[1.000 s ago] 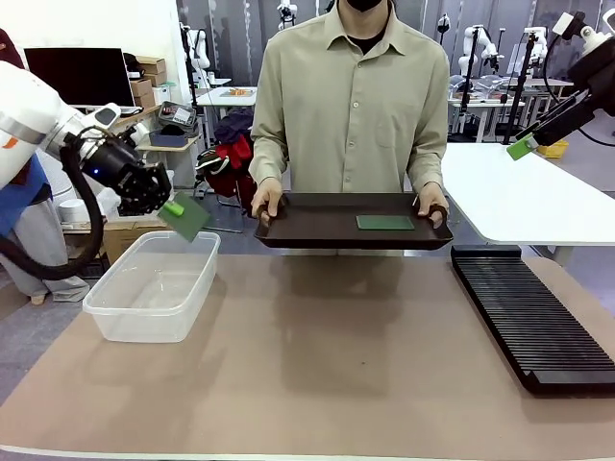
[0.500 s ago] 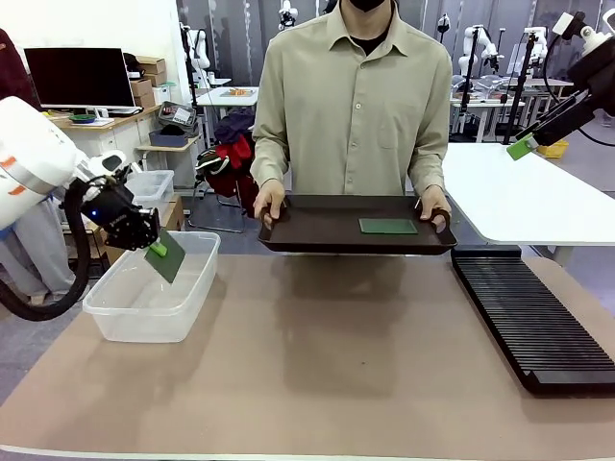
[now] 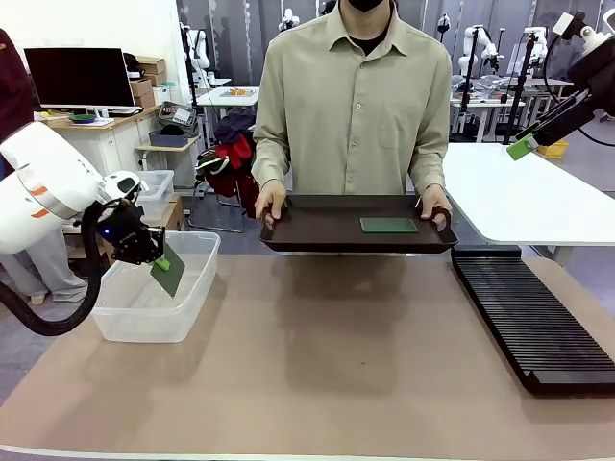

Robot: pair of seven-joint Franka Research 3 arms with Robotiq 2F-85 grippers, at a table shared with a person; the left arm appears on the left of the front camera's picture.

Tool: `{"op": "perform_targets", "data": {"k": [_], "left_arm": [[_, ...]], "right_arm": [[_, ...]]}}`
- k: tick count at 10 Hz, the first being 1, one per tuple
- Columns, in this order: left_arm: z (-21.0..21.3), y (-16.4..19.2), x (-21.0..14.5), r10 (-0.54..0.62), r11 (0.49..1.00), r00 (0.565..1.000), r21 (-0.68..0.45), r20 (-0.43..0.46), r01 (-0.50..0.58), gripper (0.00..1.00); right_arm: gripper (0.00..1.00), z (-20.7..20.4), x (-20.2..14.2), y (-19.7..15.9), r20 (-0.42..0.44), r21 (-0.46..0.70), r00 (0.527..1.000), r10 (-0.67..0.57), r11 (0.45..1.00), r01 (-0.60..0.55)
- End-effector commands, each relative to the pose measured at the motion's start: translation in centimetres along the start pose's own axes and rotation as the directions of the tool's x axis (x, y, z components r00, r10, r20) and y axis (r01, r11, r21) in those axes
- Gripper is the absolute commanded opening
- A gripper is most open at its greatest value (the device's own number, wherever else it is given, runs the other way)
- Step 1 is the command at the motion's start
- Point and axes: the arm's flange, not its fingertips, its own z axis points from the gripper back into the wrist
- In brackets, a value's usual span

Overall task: Sort PCBs into racks and boxes based on the side picked up.
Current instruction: If the short side of the Blank PCB is picked up, insert it into the PCB Rack ; if the long side is picked up, place it in the Organizing box.

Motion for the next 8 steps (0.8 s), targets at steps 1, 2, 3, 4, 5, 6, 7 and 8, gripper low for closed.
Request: {"op": "perform_targets", "data": {"k": [1,2,3,4,5,6,7,8], "left_arm": [[-1.9,-0.1,0.4,0.000,1.000,1.000,-0.015,0.007,0.000,0.02],[-2.8,0.0,0.4,0.004,1.000,1.000,-0.010,-0.018,-0.004,0.02],[-3.5,0.3,0.5,0.006,1.000,1.000,-0.010,-0.028,-0.007,0.02],[-4.1,0.3,0.5,0.013,1.000,0.999,-0.012,-0.034,-0.013,0.02],[-4.6,0.3,0.4,0.011,1.000,0.999,-0.015,-0.044,-0.012,0.02],[-4.7,0.4,0.4,0.010,1.000,0.999,-0.014,-0.046,-0.010,0.02],[-4.8,0.4,0.4,0.015,1.000,0.999,-0.017,-0.046,-0.015,0.20],[-4.5,0.5,0.4,0.007,1.000,0.999,-0.008,-0.052,-0.007,0.22]], "right_arm": [[1.00,-0.1,0.0,0.0,0.006,0.012,1.000,0.002,1.000,-0.002],[1.00,-0.1,0.0,0.0,0.006,0.012,1.000,0.002,1.000,-0.002],[1.00,-0.1,0.0,0.0,0.006,0.012,1.000,0.002,1.000,-0.002],[1.00,-0.1,0.0,0.0,0.006,0.012,1.000,0.002,1.000,-0.002],[1.00,-0.1,0.0,0.0,0.006,0.012,1.000,0.002,1.000,-0.002],[1.00,-0.1,0.0,0.0,0.006,0.012,1.000,0.002,1.000,-0.002],[1.00,-0.1,0.0,0.0,0.006,0.012,1.000,0.002,1.000,-0.002],[1.00,-0.1,0.0,0.0,0.006,0.012,1.000,0.002,1.000,-0.002]]}}
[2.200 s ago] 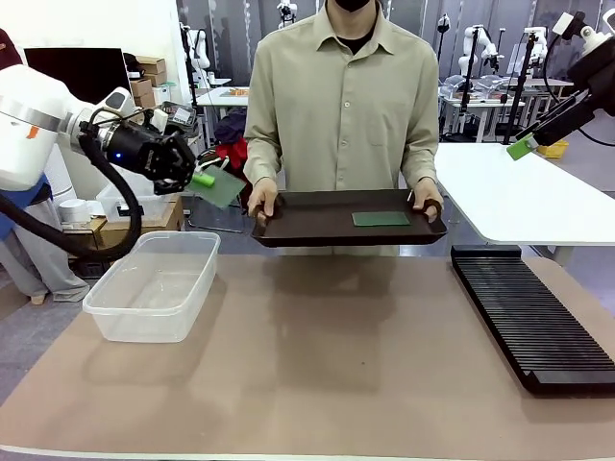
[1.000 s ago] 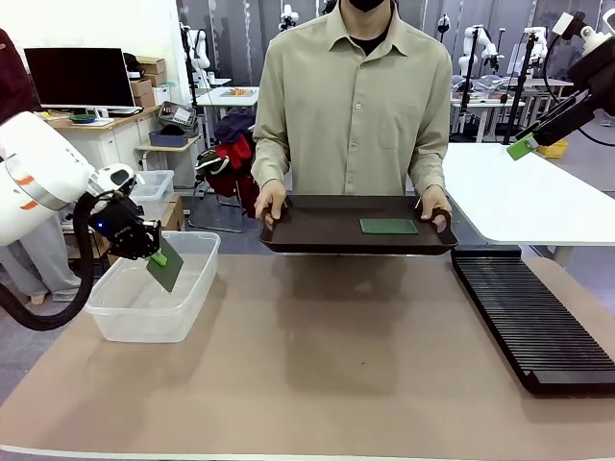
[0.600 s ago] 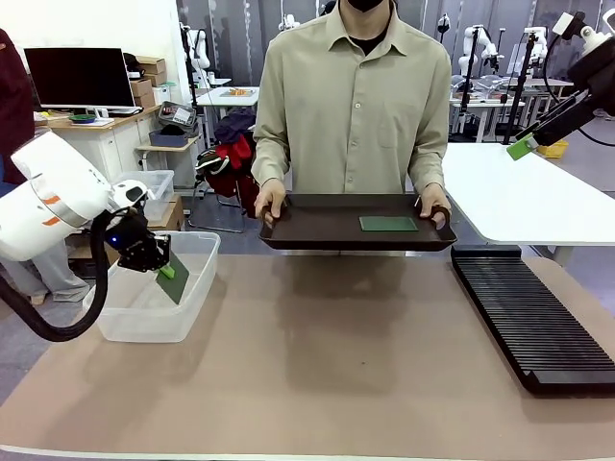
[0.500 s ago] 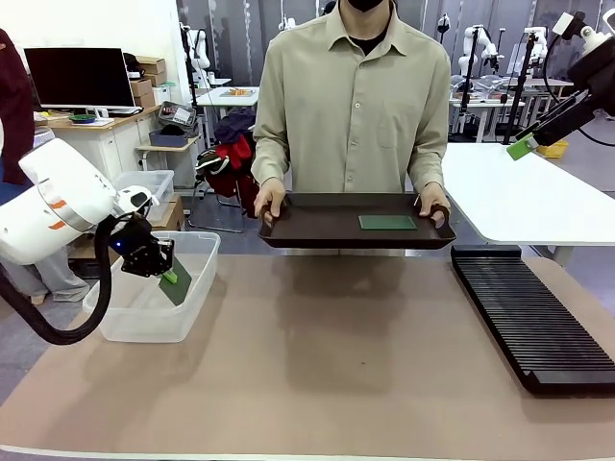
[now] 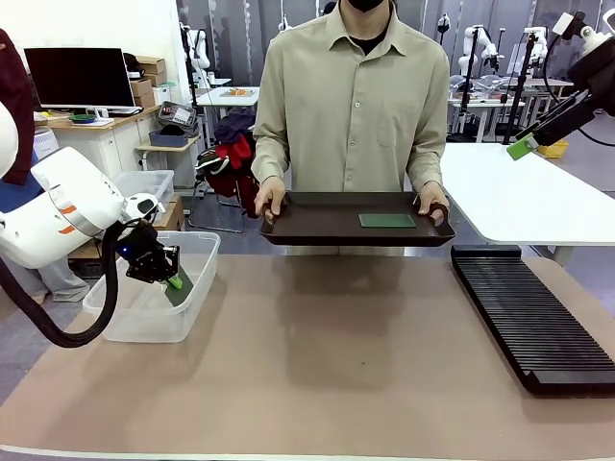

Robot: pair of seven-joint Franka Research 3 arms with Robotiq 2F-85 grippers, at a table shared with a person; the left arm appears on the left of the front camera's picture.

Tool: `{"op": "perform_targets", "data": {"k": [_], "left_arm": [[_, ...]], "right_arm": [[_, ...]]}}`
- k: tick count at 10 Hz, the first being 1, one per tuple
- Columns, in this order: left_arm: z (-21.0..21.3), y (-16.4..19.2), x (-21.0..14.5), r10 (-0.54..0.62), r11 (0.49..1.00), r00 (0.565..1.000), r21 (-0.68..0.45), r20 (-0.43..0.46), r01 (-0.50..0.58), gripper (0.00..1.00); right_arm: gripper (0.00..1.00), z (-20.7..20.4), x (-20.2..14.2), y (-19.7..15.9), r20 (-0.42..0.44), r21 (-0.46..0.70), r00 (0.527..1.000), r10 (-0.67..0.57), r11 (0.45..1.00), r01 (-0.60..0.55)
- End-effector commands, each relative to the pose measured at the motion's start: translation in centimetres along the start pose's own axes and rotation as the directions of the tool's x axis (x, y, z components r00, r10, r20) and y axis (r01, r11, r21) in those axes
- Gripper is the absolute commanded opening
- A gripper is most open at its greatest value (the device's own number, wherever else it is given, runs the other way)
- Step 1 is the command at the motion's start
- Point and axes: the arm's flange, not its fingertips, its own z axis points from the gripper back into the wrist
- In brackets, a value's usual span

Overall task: Sort PCBs into racks and boxes based on the side picked up.
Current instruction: If the short side of the Blank PCB is picked up, insert it into the PCB Rack ; if the long side is picked up, place it in the Organizing box.

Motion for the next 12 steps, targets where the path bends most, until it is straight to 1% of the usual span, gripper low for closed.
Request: {"op": "perform_targets", "data": {"k": [1,2,3,4,5,6,7,8,9,10,11,12], "left_arm": [[0.3,0.1,0.3,-0.007,1.000,1.000,-0.009,0.017,0.007,0.40],[0.7,0.3,0.5,-0.008,1.000,1.000,-0.002,0.016,0.008,0.42],[1.1,0.3,0.5,-0.009,1.000,1.000,0.002,0.016,0.009,0.60],[1.6,0.4,0.6,-0.014,1.000,1.000,0.010,0.017,0.014,0.62],[2.2,0.4,0.7,-0.025,0.999,0.999,0.023,0.020,0.025,0.79],[2.9,0.3,0.8,-0.043,0.998,0.999,0.039,0.023,0.042,0.82],[3.6,0.0,0.9,-0.088,0.995,0.996,0.048,0.031,0.086,0.99],[4.4,-0.5,1.0,-0.146,0.988,0.988,0.065,0.044,0.143,1.00],[5.0,-1.0,1.0,-0.179,0.982,0.981,0.079,0.073,0.173,1.00],[5.5,-1.4,1.2,-0.153,0.986,0.983,0.081,0.104,0.145,1.00],[4.5,-0.8,1.2,-0.124,0.991,0.991,0.062,0.056,0.120,1.00],[4.5,-0.8,1.2,-0.124,0.991,0.991,0.062,0.056,0.120,1.00]], "right_arm": [[1.00,-0.1,0.0,0.0,0.006,0.012,1.000,0.002,1.000,-0.003],[1.00,-0.1,0.0,0.0,0.006,0.012,1.000,0.002,1.000,-0.003],[1.00,-0.1,0.0,0.0,0.006,0.012,1.000,0.002,1.000,-0.003],[1.00,-0.1,0.0,0.0,0.006,0.012,1.000,0.002,1.000,-0.003],[1.00,-0.1,0.0,0.0,0.006,0.012,1.000,0.002,1.000,-0.003],[1.00,-0.1,0.0,0.0,0.006,0.012,1.000,0.002,1.000,-0.003],[1.00,-0.1,0.0,0.0,0.006,0.012,1.000,0.002,1.000,-0.003],[1.00,-0.1,0.0,0.0,0.006,0.012,1.000,0.002,1.000,-0.003],[1.00,-0.1,0.0,0.0,0.006,0.012,1.000,0.002,1.000,-0.003],[1.00,-0.1,0.0,0.0,0.006,0.012,1.000,0.002,1.000,-0.003],[1.00,-0.1,0.0,0.0,0.006,0.012,1.000,0.002,1.000,-0.003],[1.00,-0.1,0.0,0.0,0.006,0.012,1.000,0.002,1.000,-0.003]]}}
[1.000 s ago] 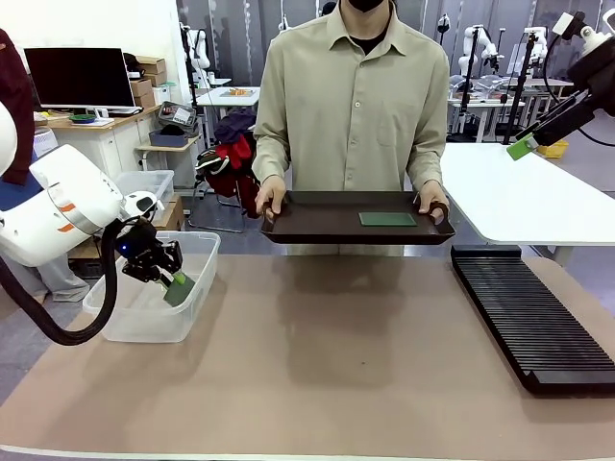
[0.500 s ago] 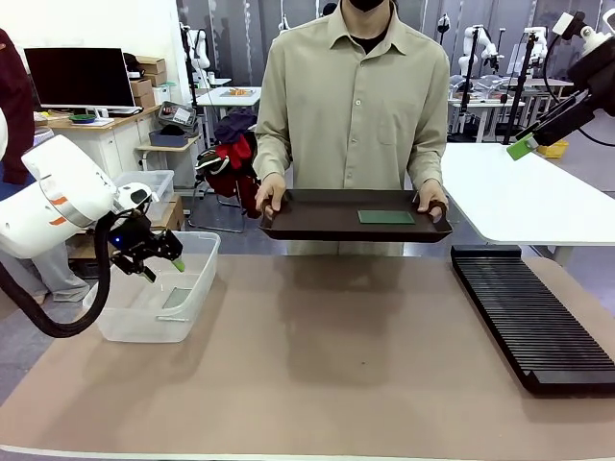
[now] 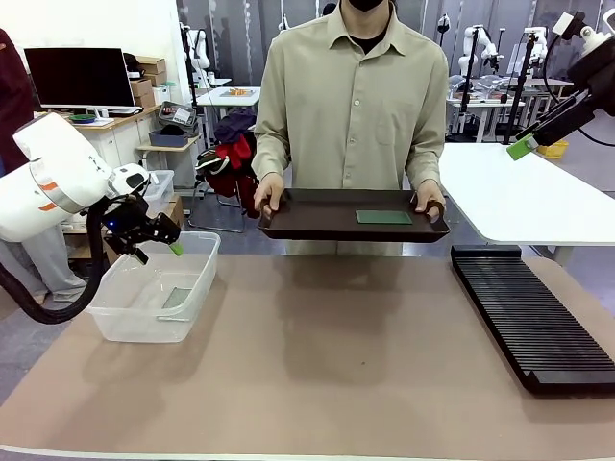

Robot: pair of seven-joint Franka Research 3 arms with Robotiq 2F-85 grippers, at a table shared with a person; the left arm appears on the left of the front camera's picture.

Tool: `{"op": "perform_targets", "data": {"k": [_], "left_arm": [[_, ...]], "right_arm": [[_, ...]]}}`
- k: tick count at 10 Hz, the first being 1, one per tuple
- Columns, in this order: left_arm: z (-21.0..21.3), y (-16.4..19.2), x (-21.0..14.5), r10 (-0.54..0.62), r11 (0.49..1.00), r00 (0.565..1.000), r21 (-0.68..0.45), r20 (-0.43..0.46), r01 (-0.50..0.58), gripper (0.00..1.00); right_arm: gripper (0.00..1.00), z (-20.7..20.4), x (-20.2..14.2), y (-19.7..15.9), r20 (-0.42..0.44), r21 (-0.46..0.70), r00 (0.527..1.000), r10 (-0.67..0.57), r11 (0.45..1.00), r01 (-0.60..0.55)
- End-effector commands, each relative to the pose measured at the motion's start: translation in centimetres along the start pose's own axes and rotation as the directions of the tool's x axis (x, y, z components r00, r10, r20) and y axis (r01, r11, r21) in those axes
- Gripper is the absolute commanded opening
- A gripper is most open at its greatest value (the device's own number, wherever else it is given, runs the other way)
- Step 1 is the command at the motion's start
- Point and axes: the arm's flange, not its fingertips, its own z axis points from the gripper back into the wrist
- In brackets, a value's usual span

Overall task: Sort PCBs into racks and boxes based on the side picked up.
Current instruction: If the short side of the Blank PCB is picked up, insert it into the PCB Rack ; if the long side is picked up, place it in the Organizing box, then pick up the Blank PCB handed by the Human.

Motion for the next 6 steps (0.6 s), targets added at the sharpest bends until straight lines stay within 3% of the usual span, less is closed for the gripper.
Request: {"op": "perform_targets", "data": {"k": [1,6], "left_arm": [[-0.78,0.36,-0.21,0.013,1.000,1.000,-0.003,-0.016,-0.013,1.00],[-0.78,0.36,-0.21,0.013,1.000,1.000,-0.003,-0.016,-0.013,1.00]], "right_arm": [[1.00,-0.12,0.02,0.01,0.006,0.012,1.000,0.002,1.000,-0.003],[1.00,-0.12,0.02,0.01,0.006,0.012,1.000,0.002,1.000,-0.003]]}}
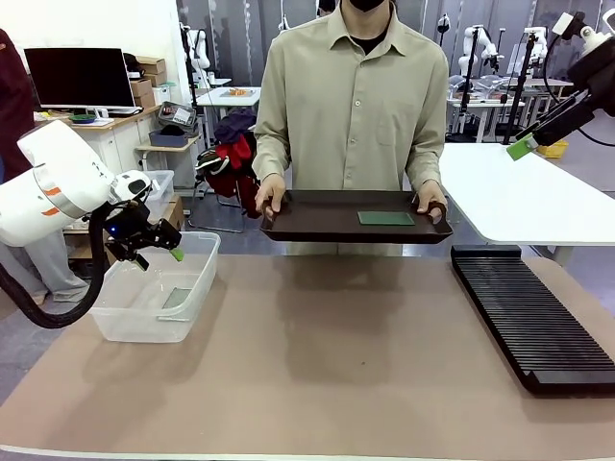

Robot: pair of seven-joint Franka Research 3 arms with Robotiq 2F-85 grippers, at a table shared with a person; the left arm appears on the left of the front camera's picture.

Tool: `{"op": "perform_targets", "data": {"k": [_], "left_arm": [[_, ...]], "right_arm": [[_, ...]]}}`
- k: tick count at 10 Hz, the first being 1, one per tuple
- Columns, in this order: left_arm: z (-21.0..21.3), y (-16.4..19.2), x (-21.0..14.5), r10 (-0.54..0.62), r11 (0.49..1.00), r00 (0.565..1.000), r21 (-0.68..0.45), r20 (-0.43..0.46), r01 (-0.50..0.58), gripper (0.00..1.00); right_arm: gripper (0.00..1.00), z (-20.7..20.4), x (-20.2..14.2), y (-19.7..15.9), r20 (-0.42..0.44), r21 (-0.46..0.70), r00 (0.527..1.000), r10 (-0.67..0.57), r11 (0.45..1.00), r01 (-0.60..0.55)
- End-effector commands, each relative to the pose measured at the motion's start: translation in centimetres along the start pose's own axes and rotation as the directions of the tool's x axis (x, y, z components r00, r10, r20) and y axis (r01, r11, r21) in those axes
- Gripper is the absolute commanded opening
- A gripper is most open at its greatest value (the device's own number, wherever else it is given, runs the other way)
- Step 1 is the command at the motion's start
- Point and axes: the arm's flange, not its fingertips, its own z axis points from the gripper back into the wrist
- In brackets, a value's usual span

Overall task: Sort PCBs into racks and boxes based on the side picked up.
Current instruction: Pick up the Blank PCB handed by the Human.

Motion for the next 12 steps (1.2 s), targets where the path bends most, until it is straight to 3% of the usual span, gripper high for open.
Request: {"op": "perform_targets", "data": {"k": [1,2,4,6,9,11,12], "left_arm": [[0.1,0.1,0.0,0.005,1.000,1.000,-0.003,0.001,-0.005,1.00],[0.0,0.0,0.0,0.000,1.000,1.000,0.000,0.000,0.000,1.00],[4.1,0.7,0.6,-0.147,0.982,0.988,-0.124,-0.044,0.141,1.00],[7.8,-0.7,0.8,-0.285,0.931,0.959,-0.237,-0.002,0.276,1.00],[13.3,-4.4,2.4,-0.527,0.801,0.841,-0.260,0.120,0.539,1.00],[16.2,-7.3,3.0,-0.651,0.705,0.730,-0.190,0.207,0.683,1.00],[17.1,-8.7,2.9,-0.668,0.691,0.700,-0.140,0.251,0.710,1.00]], "right_arm": [[1.00,-0.1,0.0,0.0,0.006,0.012,1.000,0.002,1.000,-0.003],[1.00,-0.1,0.0,0.0,0.006,0.012,1.000,0.002,1.000,-0.003],[1.00,-0.1,0.0,0.0,0.006,0.012,1.000,0.002,1.000,-0.003],[1.00,-0.1,0.0,0.0,0.006,0.012,1.000,0.002,1.000,-0.003],[1.00,-0.1,0.0,0.0,0.006,0.012,1.000,0.002,1.000,-0.003],[1.00,-0.1,0.0,0.0,0.006,0.012,1.000,0.002,1.000,-0.003],[1.00,-0.1,0.0,0.0,0.006,0.012,1.000,0.002,1.000,-0.003]]}}
